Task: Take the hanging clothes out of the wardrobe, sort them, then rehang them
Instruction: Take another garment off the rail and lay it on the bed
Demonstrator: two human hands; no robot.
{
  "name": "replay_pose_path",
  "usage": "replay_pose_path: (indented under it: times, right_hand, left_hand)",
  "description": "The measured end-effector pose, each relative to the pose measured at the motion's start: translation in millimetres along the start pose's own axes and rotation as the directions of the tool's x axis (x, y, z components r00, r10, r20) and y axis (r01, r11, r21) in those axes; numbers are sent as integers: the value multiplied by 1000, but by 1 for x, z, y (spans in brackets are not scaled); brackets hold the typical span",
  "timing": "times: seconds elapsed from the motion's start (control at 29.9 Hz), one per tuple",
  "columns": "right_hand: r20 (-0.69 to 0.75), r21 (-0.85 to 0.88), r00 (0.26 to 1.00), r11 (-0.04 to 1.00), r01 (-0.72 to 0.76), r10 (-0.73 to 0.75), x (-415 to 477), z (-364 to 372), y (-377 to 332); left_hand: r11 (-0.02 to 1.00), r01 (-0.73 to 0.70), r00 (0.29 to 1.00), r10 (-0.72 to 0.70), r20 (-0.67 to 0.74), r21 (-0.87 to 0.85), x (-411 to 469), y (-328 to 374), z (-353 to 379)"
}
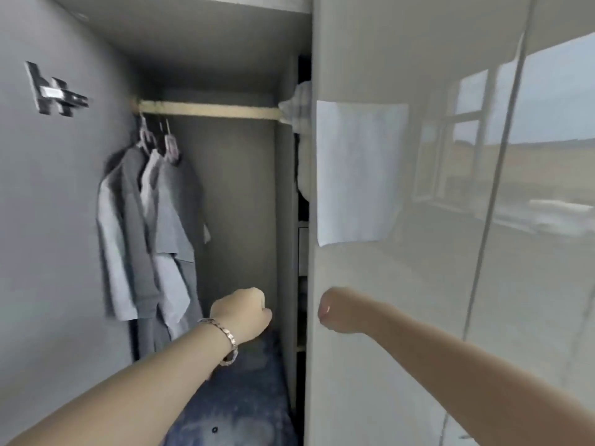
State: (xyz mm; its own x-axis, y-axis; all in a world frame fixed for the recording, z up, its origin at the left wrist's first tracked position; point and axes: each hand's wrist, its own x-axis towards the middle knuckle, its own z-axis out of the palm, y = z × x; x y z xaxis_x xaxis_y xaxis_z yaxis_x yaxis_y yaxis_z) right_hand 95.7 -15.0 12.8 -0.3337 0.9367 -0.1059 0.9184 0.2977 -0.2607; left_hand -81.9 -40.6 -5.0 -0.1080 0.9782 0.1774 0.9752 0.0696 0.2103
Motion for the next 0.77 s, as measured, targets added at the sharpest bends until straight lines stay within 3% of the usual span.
replay_pose_path:
  times: [0.07, 0.27, 0.5, 0.77]
  right_hand:
    - [5, -30, 993, 993, 115, -115, 38, -16, -29]
    - [-96, 133, 930, 921, 366, -356, 124, -36, -117]
    - [-336, 375, 886, 817, 437, -319, 220, -73, -231]
    - [-318, 557, 916, 734, 389, -244, 298, -109, -321]
  left_hand:
    - [995, 98, 994, -97, -58, 28, 16, -26, -20]
    - [947, 315, 939, -301, -163, 61, 50, -100, -66]
    - [933, 360, 916, -358, -183, -23, 104, -167, -94]
    - [918, 384, 918, -391, -68, -98, 148, -204, -95]
